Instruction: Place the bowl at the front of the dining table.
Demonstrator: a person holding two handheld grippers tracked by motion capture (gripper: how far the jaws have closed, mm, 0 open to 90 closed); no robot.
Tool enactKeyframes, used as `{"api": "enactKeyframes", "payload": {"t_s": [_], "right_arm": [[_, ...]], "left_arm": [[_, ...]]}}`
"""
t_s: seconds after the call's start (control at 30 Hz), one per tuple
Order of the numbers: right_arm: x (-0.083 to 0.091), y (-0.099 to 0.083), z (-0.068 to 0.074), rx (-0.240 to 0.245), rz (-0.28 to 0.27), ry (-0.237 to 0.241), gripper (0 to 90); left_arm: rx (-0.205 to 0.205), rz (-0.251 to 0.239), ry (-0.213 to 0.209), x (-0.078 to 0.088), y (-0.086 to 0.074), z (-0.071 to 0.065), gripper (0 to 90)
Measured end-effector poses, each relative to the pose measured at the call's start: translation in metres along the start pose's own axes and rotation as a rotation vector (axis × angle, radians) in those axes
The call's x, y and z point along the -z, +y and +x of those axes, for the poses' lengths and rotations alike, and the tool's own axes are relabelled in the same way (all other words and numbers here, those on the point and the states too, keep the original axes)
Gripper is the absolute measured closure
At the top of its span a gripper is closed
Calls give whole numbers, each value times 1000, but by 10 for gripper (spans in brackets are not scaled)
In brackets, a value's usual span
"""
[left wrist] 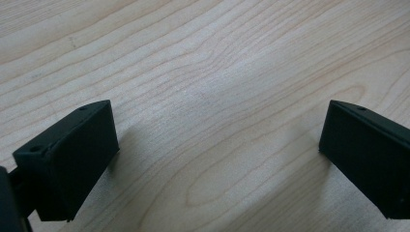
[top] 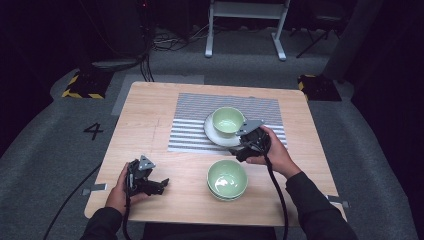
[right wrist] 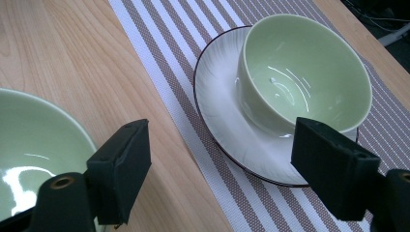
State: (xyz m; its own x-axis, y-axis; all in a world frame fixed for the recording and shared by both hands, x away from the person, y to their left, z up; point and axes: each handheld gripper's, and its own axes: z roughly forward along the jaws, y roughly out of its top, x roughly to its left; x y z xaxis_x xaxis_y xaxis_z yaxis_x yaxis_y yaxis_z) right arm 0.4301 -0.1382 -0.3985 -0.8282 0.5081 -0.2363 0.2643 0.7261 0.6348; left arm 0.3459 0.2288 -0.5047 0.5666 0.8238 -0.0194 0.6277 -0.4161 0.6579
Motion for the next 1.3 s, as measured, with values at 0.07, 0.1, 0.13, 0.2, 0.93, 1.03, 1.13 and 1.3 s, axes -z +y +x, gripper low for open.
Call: {"api": "enactKeyframes", "payload": {"t_s": [0.07,0.1,0.13,0.2,0.93,1.03,1.13,1.3], "right_arm": [[1,-2,1,-10,2,-2,218],[2,-3,0,-2,2,-4,218],[3,-3,1,-6,1,-5,218],[4,-5,0,-6,3,-13,218],[18,-23,-2,-26,-2,-13,221],[19,-26,-1,-22,-3,-14,221],[19,-28,1,-16,-1,-13,220],[22,-32,3,-15,-7,-14,221]], "left_arm": [[0,1,0,0,0,0,2],[0,1,0,0,0,0,2],[0,0,0,0,0,0,2],[0,1,0,0,0,0,2],[0,0,0,0,0,0,2],[3,0,-2,0,0,0,2],[0,1,0,0,0,0,2],[0,1,0,0,0,0,2]]}}
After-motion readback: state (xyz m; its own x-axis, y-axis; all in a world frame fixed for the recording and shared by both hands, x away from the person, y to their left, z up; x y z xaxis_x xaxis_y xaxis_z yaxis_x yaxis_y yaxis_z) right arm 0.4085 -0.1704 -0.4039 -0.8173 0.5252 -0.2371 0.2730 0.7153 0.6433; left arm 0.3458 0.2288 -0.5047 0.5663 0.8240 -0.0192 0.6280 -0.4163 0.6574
